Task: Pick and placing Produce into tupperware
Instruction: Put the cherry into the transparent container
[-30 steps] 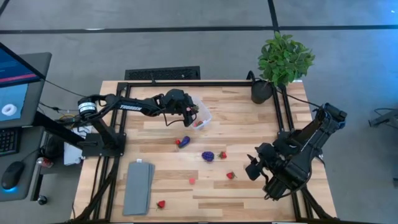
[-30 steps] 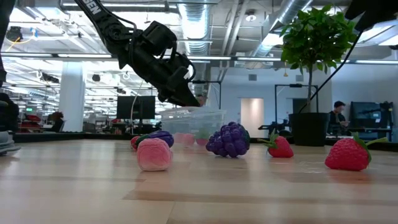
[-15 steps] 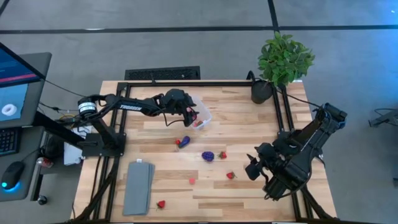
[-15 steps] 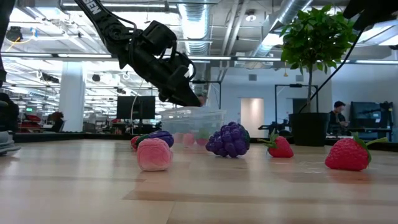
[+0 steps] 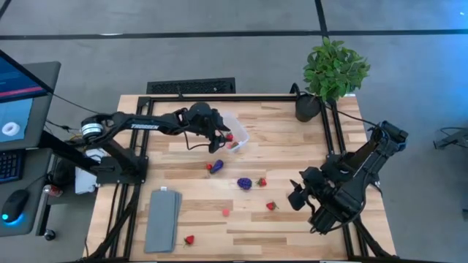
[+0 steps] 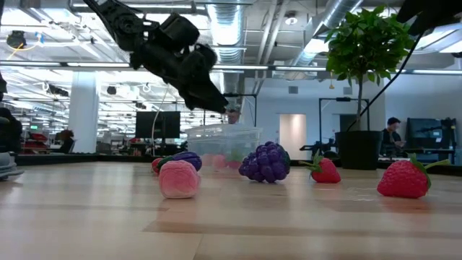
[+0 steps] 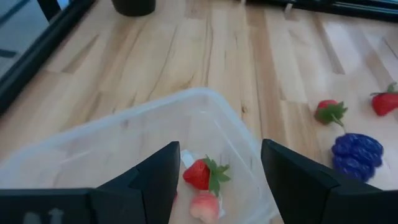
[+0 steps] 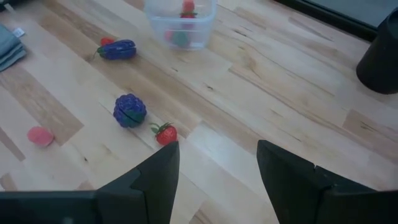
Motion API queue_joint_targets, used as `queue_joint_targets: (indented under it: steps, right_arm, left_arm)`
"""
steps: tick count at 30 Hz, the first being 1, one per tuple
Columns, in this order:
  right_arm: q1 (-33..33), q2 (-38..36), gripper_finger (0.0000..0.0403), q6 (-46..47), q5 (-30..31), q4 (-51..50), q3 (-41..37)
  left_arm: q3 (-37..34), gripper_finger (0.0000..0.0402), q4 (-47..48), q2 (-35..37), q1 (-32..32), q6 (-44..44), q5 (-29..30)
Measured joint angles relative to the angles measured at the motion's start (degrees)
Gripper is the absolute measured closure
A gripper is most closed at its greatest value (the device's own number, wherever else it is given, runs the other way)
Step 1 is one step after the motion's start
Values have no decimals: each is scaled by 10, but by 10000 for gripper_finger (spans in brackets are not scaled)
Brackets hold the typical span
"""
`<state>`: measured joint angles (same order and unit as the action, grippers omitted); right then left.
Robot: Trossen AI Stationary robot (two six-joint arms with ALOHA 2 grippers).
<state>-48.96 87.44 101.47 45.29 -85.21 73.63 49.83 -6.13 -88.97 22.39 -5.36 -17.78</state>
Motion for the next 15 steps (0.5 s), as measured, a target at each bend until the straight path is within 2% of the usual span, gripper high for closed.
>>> queue_joint_targets:
  steps: [6,15]
  right_arm:
    - [5,0,163,-1,9,0,0]
    - [9,0,163,-13,15,2,0]
  left_arm:
    - [0,186,108,59,0,-49,0]
    - [0,186,360,106,0,-131,0]
